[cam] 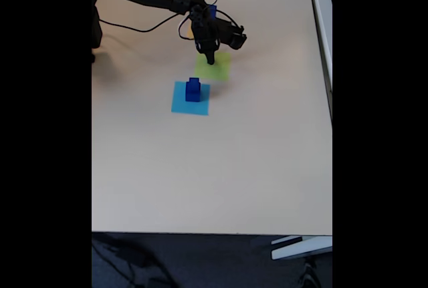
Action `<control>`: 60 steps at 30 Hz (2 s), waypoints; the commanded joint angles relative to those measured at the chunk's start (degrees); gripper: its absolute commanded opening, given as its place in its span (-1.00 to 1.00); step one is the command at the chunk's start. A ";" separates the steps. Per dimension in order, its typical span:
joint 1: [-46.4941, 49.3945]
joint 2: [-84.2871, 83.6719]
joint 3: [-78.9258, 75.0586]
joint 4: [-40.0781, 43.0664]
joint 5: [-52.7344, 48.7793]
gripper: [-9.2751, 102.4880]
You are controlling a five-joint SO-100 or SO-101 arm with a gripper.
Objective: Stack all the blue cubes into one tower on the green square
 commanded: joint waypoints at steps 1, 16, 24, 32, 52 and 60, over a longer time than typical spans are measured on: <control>0.62 6.33 -0.09 0.53 -0.35 -0.68; 0.88 6.33 0.62 0.70 -1.32 -0.72; 1.05 6.50 0.09 0.79 -1.41 -0.79; 1.23 7.03 -1.14 0.88 -1.85 -0.84; 6.59 19.69 -10.90 10.11 0.97 -0.84; 12.92 20.21 -9.67 15.21 0.26 -0.84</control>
